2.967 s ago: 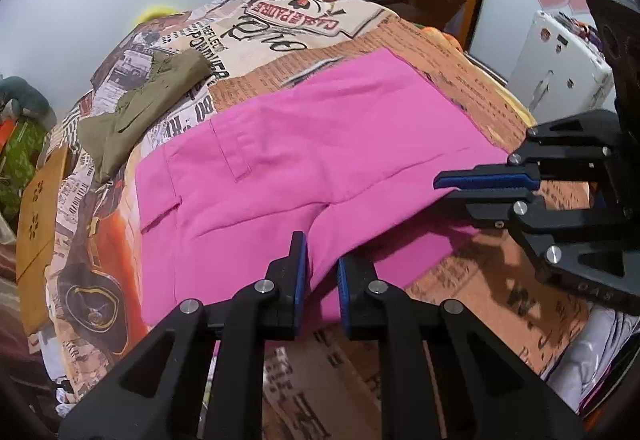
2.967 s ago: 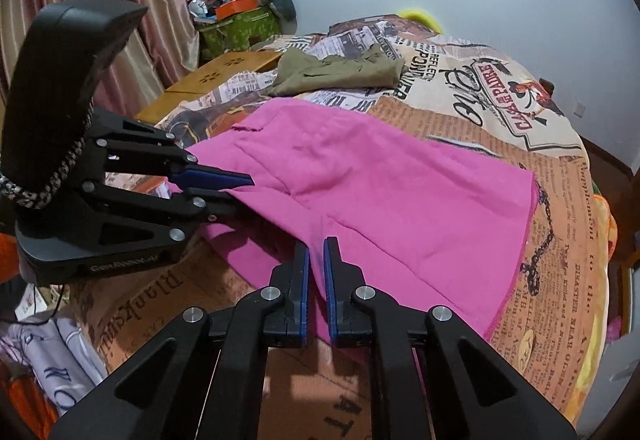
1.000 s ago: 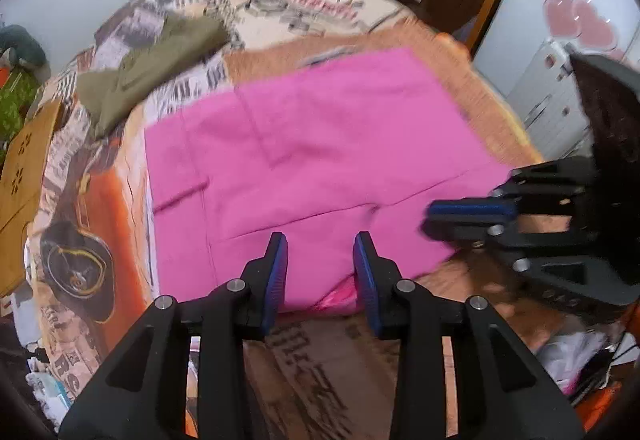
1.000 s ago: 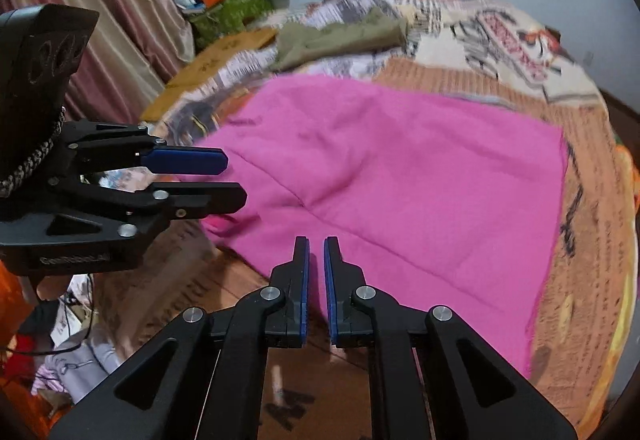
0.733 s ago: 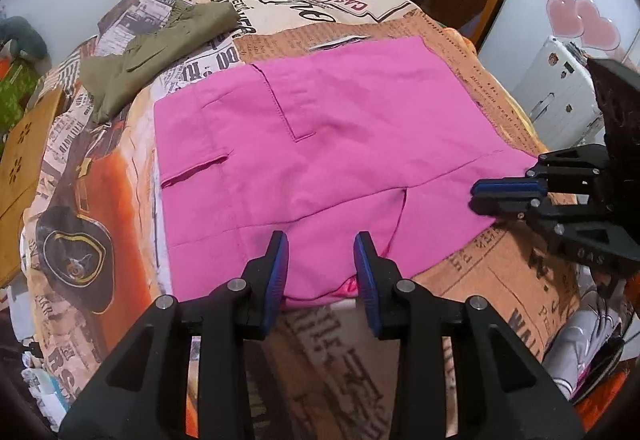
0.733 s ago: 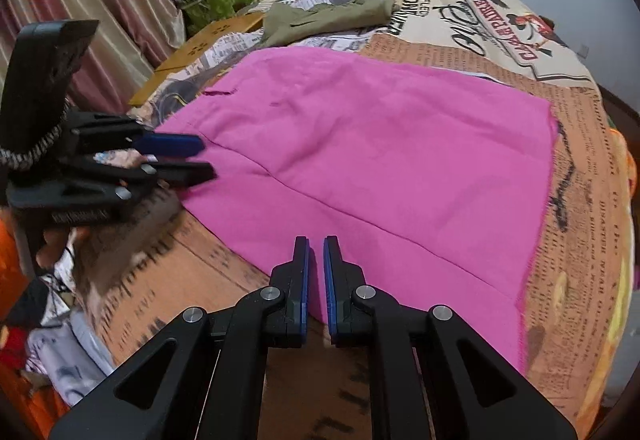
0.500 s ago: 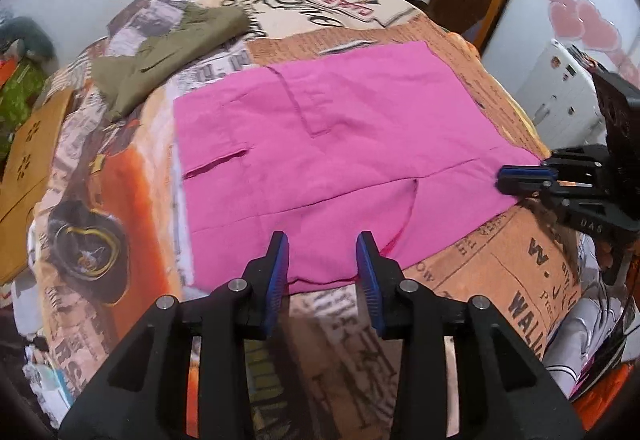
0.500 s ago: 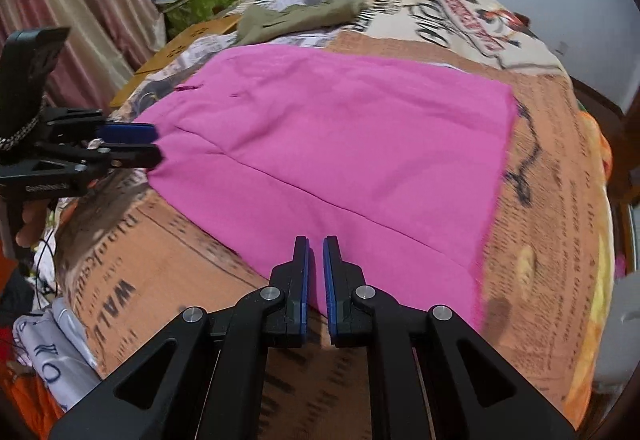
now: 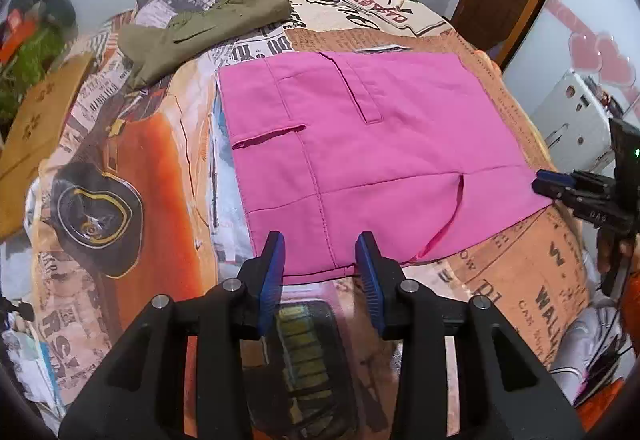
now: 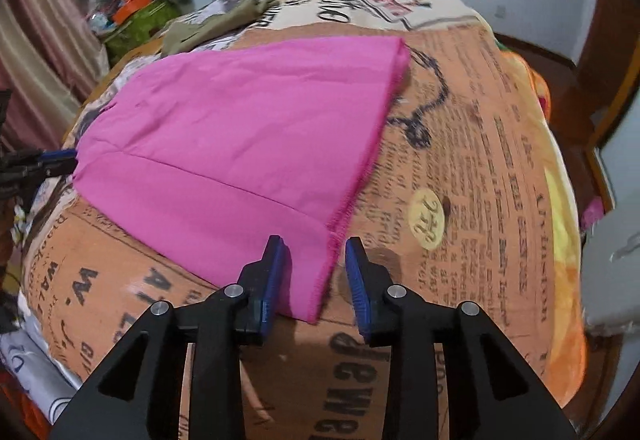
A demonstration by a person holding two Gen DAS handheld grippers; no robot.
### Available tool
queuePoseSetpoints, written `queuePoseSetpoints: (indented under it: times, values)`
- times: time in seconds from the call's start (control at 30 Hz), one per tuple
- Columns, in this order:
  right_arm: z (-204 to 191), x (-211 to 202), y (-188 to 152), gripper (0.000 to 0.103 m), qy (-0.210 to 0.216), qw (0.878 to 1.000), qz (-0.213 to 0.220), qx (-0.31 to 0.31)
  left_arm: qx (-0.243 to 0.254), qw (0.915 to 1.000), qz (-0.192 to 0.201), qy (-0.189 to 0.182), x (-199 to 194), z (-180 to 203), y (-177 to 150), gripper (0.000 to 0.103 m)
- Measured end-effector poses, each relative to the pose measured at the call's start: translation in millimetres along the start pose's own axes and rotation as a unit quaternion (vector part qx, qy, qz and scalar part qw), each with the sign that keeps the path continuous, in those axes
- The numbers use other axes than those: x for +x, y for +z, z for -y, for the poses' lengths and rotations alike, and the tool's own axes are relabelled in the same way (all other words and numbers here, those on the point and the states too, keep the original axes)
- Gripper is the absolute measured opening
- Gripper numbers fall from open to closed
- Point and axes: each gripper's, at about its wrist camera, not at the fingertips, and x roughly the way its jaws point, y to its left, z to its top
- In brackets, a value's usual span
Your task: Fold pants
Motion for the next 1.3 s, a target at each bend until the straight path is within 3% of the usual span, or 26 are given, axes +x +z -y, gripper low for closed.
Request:
queuePoseSetpoints:
  times: [0.17, 0.37, 0.47, 0.63, 0.8, 0.93, 1.13, 1.3]
  values:
    - [5, -2, 0, 0.034, 0.002, 1.0, -0.002, 0.015, -0.002, 1.0, -0.008, 0.005, -3, -1, 6, 0.038]
    - [4, -9, 17, 0.034, 0.011, 1.0, 0.006, 0.0, -0.018, 0.9988, 0.043, 0.014, -32, -6, 34, 0.038]
    - [8, -12, 37, 0.034, 0.014, 1.0, 0.021, 0.0, -0.012, 0.9965, 0.073, 0.037, -42, -9, 57, 0.046]
    - [7, -18, 71, 0.034, 0.004, 0.999, 0.052, -0.016, -0.02, 0.9945, 0.09, 0.049, -39, -21, 92, 0.047]
    - [8, -13, 100, 0.034, -0.004, 0.997, 0.07, -0.03, -0.039, 0.9942, 0.079, 0.061, -17, -40, 123, 0.047]
    - [15, 3, 121, 0.034, -0.003, 0.997, 0.071, -0.027, -0.052, 0.9956, 0.062, 0.046, 6, -50, 141, 0.047]
    - [5, 36, 148, 0.034, 0.018, 0.997, 0.06, -0.049, -0.023, 0.999, 0.028, 0.025, 46, -34, 157, 0.047]
    - [-12, 68, 166, 0.034, 0.048, 0.995, 0.046, -0.067, 0.004, 0.9992, -0.004, 0.04, 84, -23, 157, 0.047]
